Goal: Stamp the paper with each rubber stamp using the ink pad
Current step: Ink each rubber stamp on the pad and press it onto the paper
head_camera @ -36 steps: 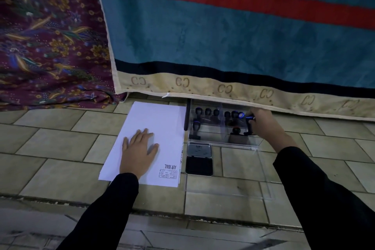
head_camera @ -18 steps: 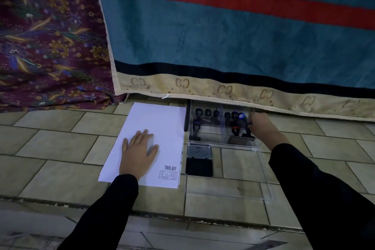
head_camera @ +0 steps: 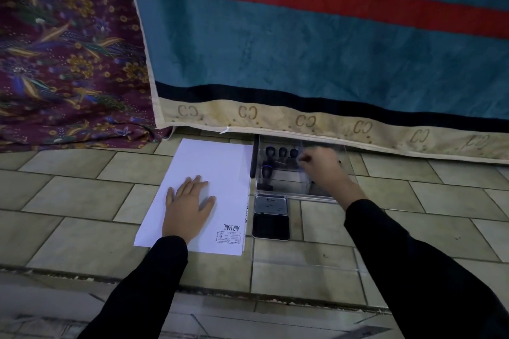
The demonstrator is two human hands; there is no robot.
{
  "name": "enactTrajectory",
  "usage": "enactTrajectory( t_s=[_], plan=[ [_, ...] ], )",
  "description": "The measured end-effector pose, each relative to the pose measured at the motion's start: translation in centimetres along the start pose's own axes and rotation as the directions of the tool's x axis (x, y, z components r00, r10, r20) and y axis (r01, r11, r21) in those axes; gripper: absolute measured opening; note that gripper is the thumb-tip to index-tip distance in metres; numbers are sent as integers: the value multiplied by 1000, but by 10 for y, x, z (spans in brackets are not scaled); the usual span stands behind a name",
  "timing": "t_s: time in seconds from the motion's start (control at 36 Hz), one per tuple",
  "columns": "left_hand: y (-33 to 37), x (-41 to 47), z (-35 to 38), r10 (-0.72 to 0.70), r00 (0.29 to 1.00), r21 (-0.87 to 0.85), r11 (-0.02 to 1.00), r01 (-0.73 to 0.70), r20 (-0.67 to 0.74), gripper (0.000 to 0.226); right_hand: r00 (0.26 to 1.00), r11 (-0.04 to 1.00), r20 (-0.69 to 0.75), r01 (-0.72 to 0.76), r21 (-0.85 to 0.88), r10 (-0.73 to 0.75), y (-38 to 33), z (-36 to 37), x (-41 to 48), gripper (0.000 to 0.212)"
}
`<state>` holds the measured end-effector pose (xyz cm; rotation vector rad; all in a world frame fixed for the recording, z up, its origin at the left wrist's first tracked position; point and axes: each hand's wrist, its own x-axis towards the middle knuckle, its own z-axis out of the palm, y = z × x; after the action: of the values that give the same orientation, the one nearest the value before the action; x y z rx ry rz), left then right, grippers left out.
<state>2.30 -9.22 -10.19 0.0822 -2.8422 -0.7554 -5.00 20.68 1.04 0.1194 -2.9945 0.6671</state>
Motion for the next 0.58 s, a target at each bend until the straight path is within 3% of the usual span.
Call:
enactTrajectory(
  t_s=[0.11,0.28,0.47,0.53,0.58],
  plan=[
    [-2,1,-2,-24,1000,-105,994,22,-14,39,978,991,172,109,76,-121,-30,28,6,26],
    [0,2,-11,-105,994,-432,898,84,-26,31,966,999,260,-3,32,-6,-44,54,15,31],
    [2,2,-29,-235,970,-768,610,195,59,31,990,990,134,-60,131,42,-47,59,21,17],
    [3,3,-33,-267,962,-793,574,206,57,28,996,981,77,-47,187,33,-47,57,19,15],
    [5,4,-34,-268,963,-773,603,197,36,28,999,971,33,-24,239,17,-47,53,16,15]
  ],
)
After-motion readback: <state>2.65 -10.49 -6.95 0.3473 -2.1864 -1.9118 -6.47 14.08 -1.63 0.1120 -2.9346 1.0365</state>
